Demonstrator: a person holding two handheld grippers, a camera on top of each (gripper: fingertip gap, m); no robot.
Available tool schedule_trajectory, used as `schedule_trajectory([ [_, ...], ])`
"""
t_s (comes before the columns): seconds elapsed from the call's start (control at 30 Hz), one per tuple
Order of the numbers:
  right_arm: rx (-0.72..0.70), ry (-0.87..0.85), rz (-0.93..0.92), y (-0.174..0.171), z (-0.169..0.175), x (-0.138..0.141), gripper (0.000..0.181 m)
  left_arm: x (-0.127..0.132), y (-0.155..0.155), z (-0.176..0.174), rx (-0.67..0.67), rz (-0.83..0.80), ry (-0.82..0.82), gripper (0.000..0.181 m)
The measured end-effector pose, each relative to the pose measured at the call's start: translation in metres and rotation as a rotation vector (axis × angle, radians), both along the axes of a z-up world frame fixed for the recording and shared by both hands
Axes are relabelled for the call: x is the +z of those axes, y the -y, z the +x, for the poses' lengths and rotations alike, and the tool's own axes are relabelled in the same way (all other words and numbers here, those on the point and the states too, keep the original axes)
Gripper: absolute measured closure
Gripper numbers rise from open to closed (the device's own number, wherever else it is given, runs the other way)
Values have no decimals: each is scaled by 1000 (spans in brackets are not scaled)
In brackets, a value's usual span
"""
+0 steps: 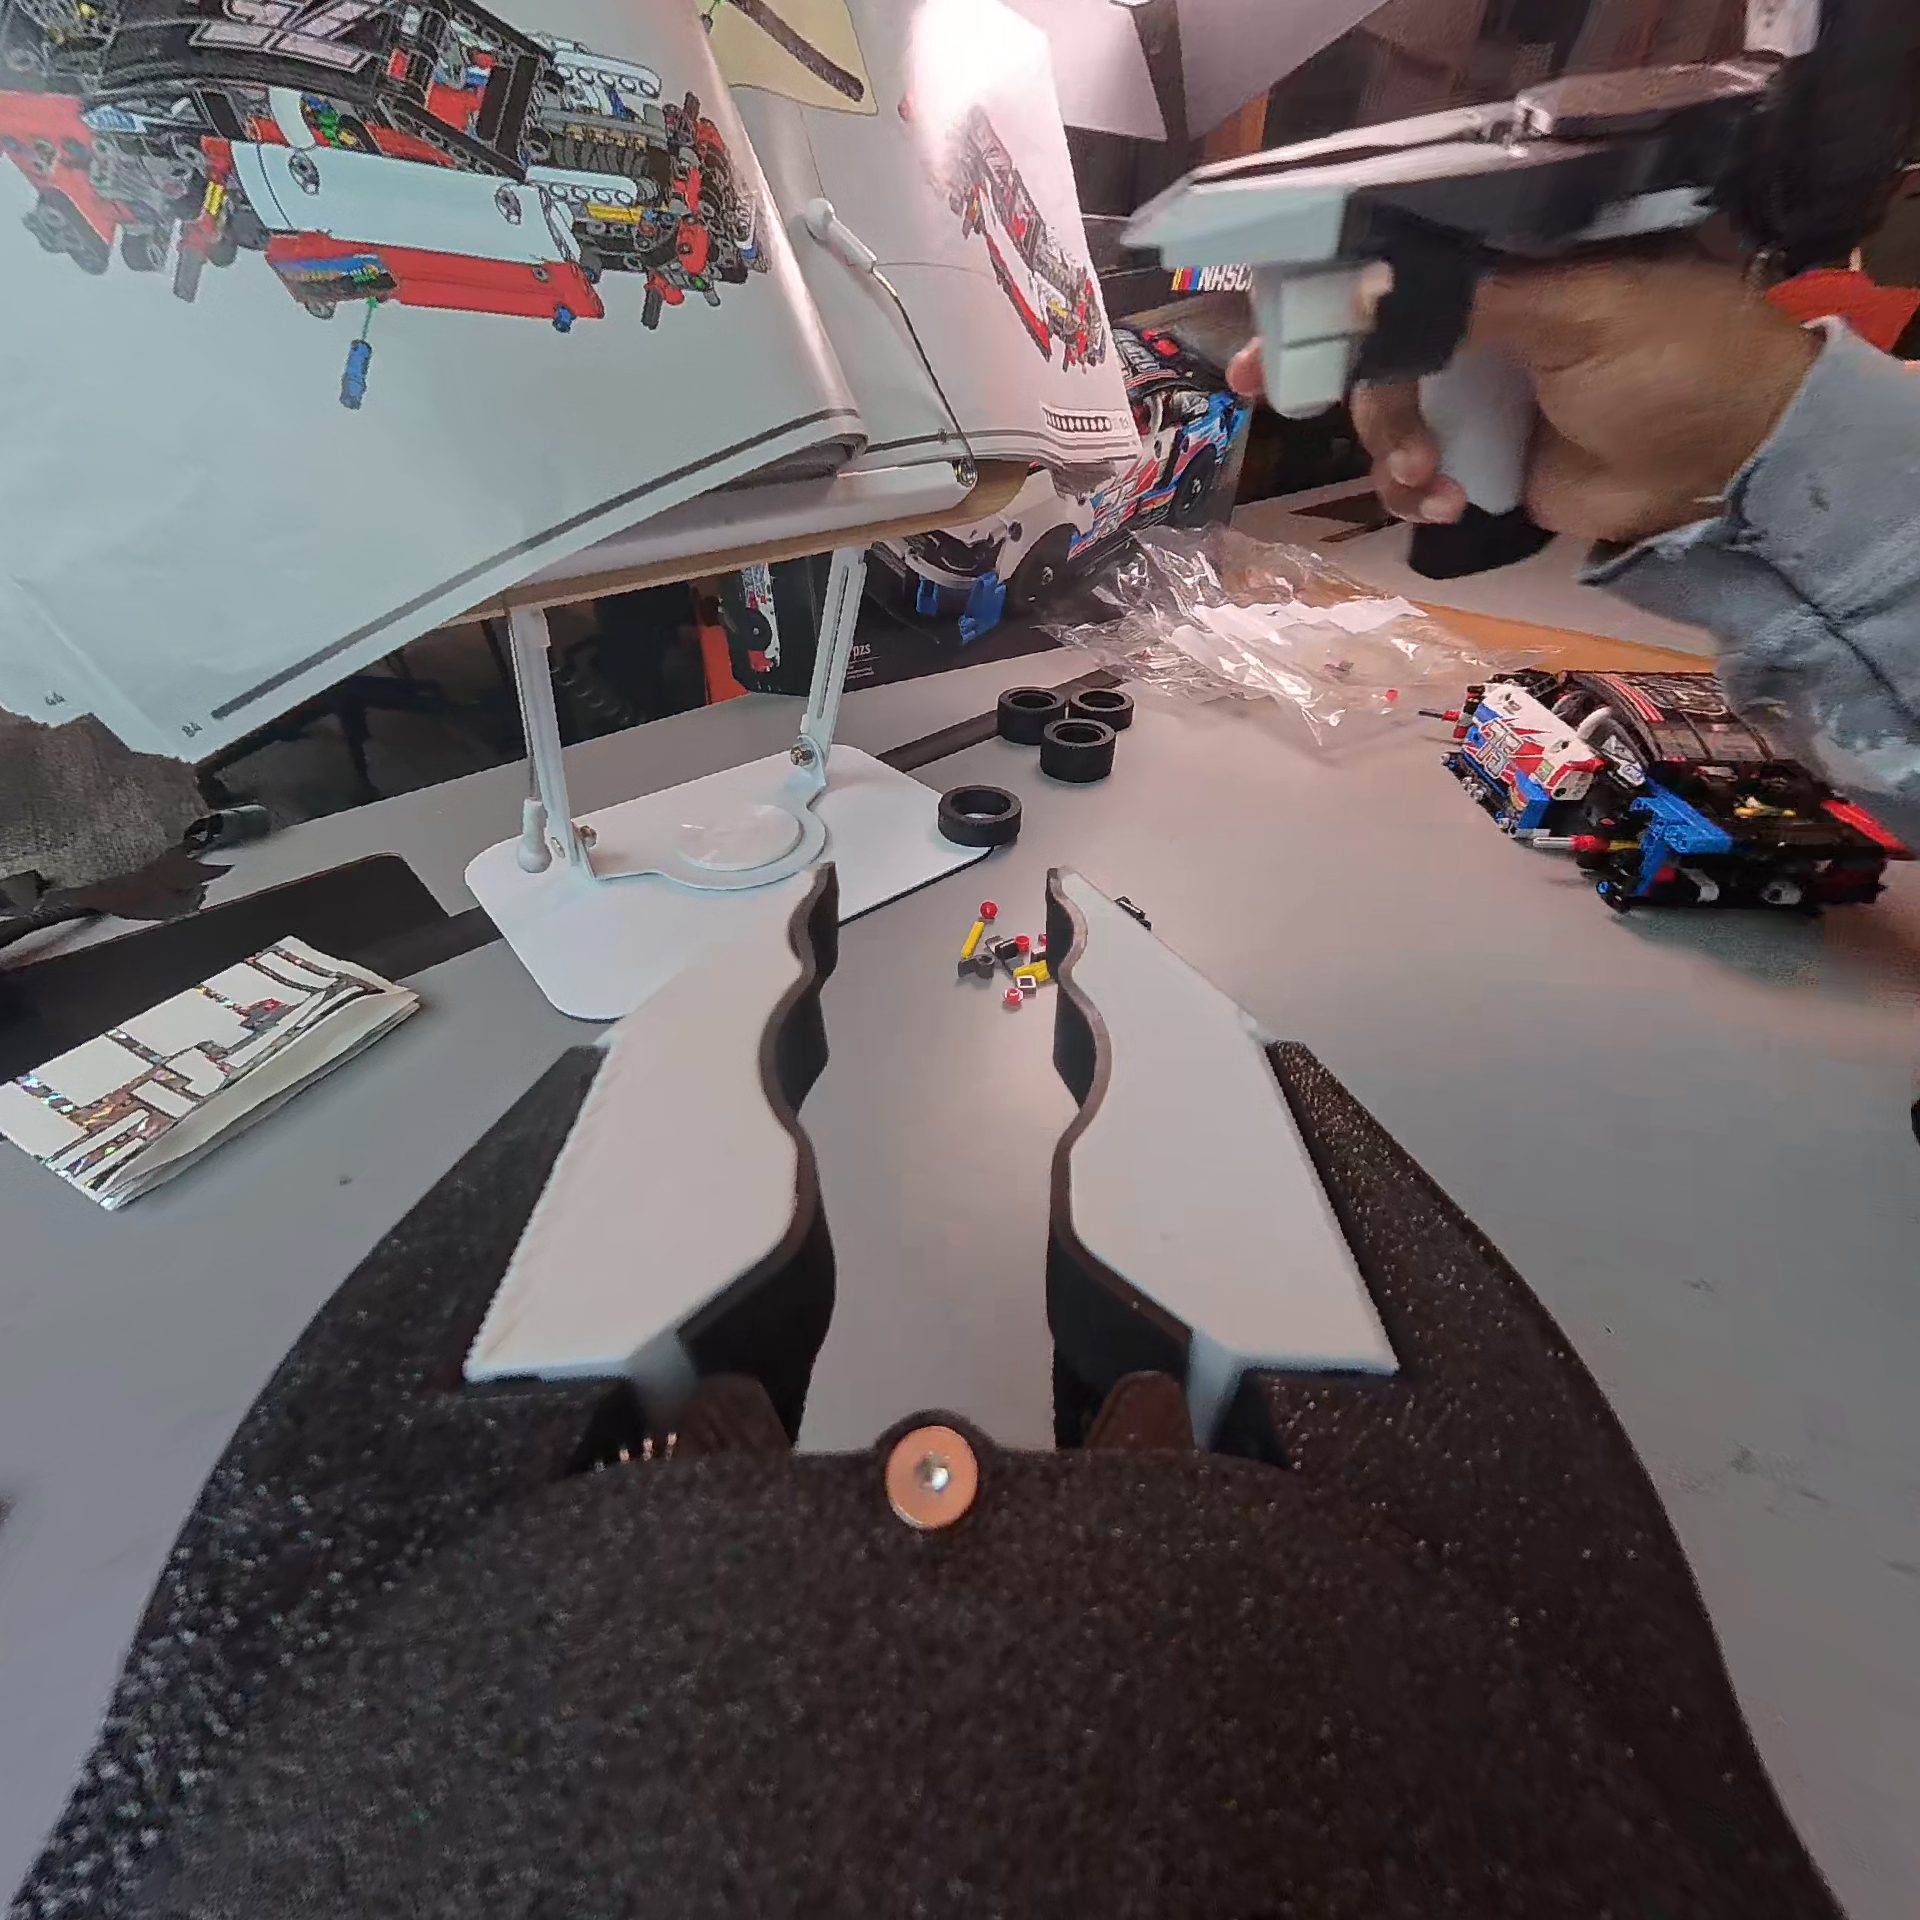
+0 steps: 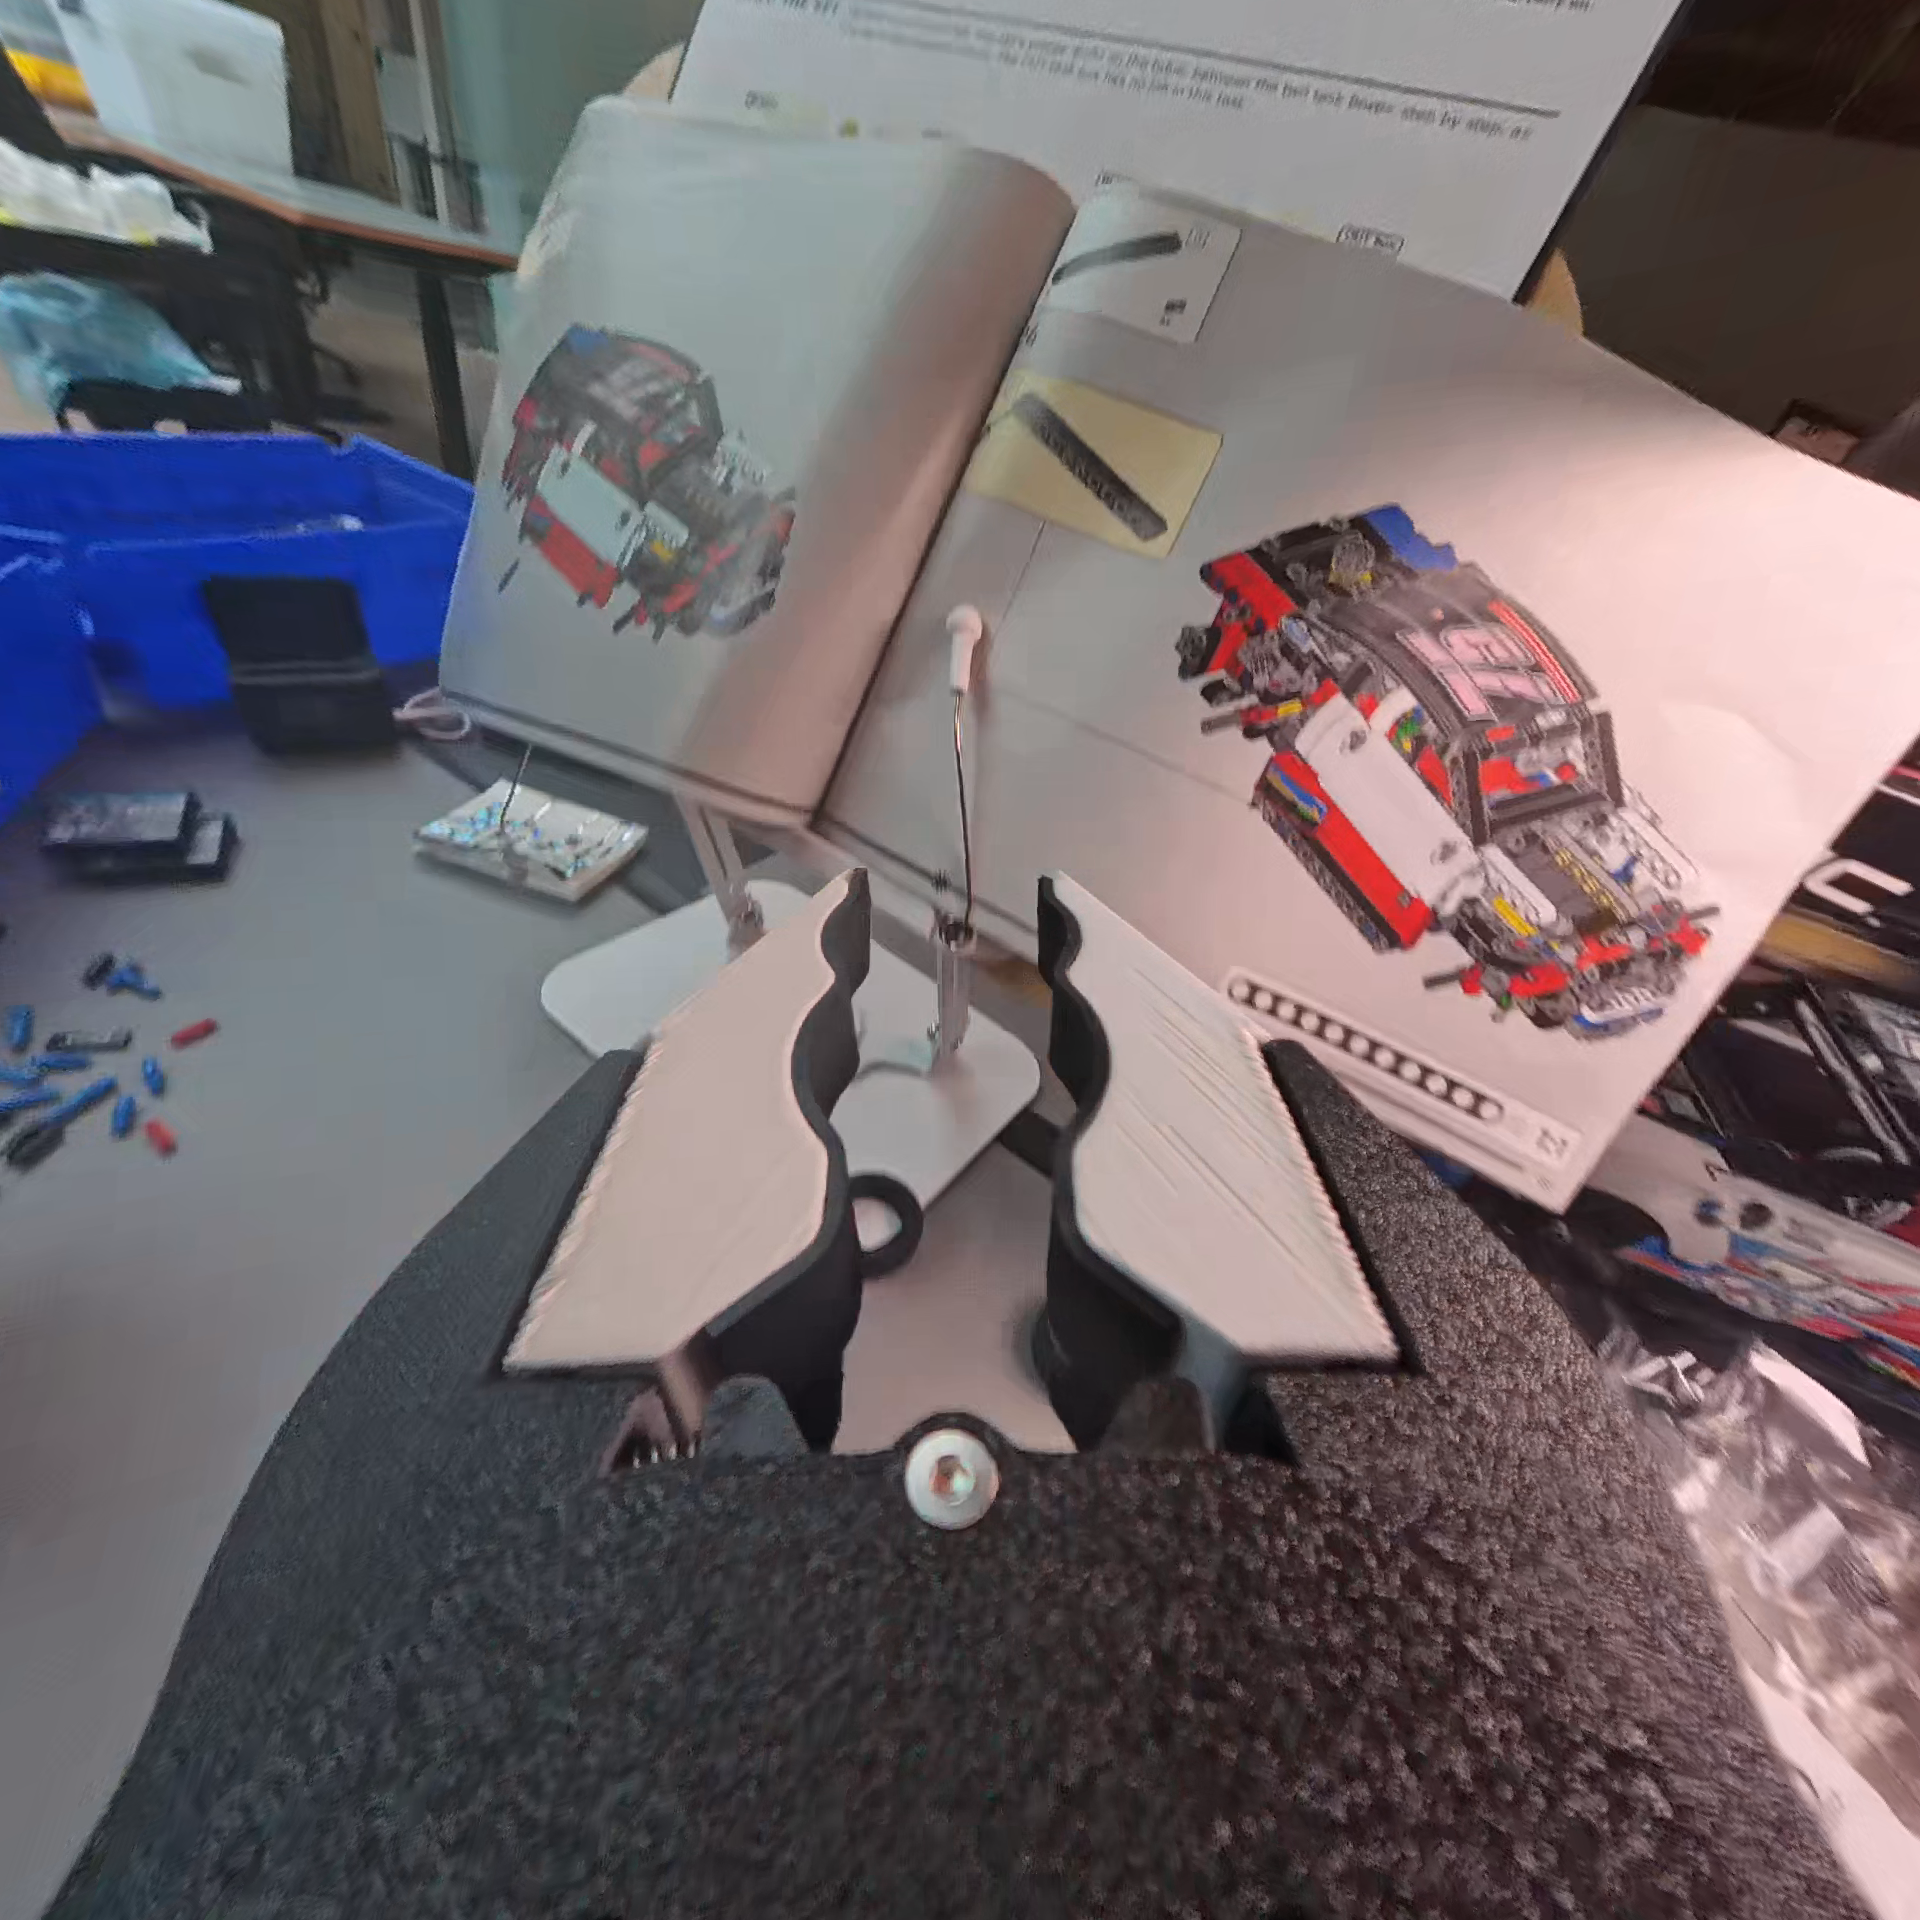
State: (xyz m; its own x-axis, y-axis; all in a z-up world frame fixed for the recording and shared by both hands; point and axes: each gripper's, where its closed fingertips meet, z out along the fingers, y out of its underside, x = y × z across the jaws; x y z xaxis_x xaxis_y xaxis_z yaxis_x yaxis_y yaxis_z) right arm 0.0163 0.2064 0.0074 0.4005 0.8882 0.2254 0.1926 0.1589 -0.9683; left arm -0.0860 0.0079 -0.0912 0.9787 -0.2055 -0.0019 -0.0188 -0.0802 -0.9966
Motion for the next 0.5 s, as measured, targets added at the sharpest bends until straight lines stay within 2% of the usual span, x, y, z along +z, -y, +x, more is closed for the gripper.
schedule_trajectory([
  [0.17, -86, 239, -11, 8, 140, -43, 127, 6, 4, 8, -22, 15, -20, 143],
  [0.3, -45, 443, -208, 30, 243, -93, 113, 5, 5, 15, -44, 8, -6, 143],
  [0.4, -7, 521, -313, 47, 294, -121, 107, 1, 4, 22, -66, -8, -4, 143],
  [0.5, -6, 632, -371, 49, 325, -143, 99, -4, 3, 27, -76, -21, -20, 143],
])
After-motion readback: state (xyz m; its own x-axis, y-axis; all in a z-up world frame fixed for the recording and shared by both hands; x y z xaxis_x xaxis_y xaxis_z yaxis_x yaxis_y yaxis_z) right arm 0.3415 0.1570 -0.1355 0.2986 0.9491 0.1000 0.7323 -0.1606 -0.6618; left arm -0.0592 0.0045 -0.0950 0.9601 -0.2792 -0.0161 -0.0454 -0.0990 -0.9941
